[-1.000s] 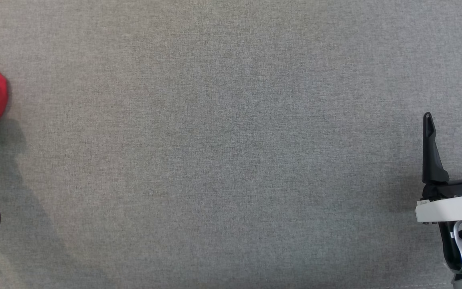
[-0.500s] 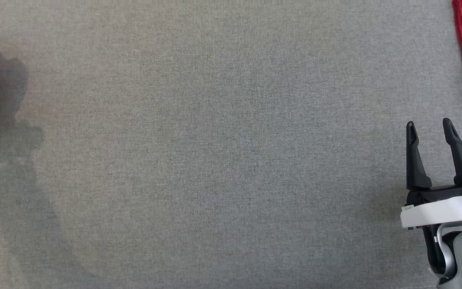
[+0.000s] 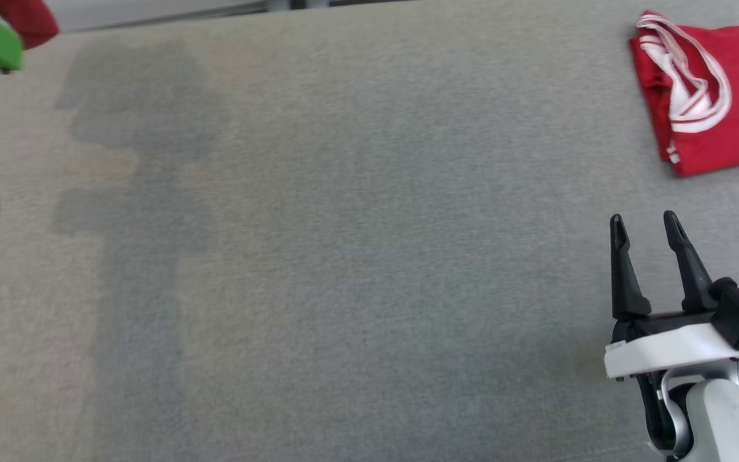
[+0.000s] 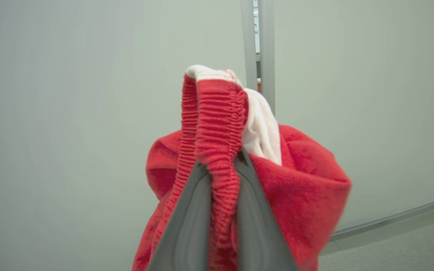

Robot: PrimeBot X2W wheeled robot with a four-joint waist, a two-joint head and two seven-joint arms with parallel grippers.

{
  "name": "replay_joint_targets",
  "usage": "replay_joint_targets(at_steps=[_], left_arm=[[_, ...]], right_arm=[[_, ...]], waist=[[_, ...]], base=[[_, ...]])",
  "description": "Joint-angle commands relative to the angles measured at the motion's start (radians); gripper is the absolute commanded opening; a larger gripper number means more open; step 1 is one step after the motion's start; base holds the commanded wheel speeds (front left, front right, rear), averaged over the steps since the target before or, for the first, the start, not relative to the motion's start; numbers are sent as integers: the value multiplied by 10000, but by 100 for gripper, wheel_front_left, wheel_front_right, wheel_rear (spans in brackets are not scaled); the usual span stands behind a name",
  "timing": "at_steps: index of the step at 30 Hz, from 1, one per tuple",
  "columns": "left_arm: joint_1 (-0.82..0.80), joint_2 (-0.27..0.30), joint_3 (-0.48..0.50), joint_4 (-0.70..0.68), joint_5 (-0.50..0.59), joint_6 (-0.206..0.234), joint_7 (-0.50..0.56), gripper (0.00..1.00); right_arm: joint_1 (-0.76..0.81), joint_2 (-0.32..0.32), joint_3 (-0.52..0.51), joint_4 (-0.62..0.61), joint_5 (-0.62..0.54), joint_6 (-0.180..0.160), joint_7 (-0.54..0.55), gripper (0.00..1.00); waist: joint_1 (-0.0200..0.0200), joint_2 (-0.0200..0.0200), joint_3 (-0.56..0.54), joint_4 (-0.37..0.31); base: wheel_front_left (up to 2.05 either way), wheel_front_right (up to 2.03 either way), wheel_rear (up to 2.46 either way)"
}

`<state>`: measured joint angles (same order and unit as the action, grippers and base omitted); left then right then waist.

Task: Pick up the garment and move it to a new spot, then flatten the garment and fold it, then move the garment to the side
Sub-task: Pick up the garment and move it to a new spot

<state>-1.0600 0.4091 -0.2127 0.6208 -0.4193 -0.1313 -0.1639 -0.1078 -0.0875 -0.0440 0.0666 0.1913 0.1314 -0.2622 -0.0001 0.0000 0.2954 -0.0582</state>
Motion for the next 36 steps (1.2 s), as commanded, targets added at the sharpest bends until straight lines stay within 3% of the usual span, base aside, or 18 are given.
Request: replay_joint_targets(at_steps=[1, 12, 19, 28, 29, 30, 36], left_arm=[[-94, -142, -151, -308, 96, 14, 71, 0], [636, -1835, -1670, -1763, 193, 50, 678, 0], [2410, -2780, -2348, -1401, -159, 155, 316, 0], [4694, -3334, -3364, 13, -245, 294, -266, 0], [4812, -3378, -3564, 183, -131, 298, -334, 59], [4899, -3414, -3668, 279, -98, 300, -385, 100], [5034, -3504, -3808, 308, -244, 398, -859, 100]], right_arm=[[71, 42, 12, 30, 90, -16, -30, 100], [206, 292, 189, 30, 232, -16, -30, 100], [205, 345, 172, 9, 281, -16, -31, 100], [33, 361, 426, 73, 277, -16, -31, 100], [43, 362, 450, 85, 278, -16, -31, 100], [50, 364, 476, 97, 269, -16, -30, 100], [280, 361, 434, 164, 170, -16, -31, 100]], waist=[[1, 0, -450, -836], [1, 0, -641, -2008], [1, 0, -615, -1955], [1, 0, -619, -1578], [1, 0, -645, -1508], [1, 0, -667, -1468], [1, 0, -1101, -1021]], base=[[0, 0, 0], [0, 0, 0], [0, 0, 0], [0, 0, 0], [0, 0, 0], [0, 0, 0], [0, 0, 0]])
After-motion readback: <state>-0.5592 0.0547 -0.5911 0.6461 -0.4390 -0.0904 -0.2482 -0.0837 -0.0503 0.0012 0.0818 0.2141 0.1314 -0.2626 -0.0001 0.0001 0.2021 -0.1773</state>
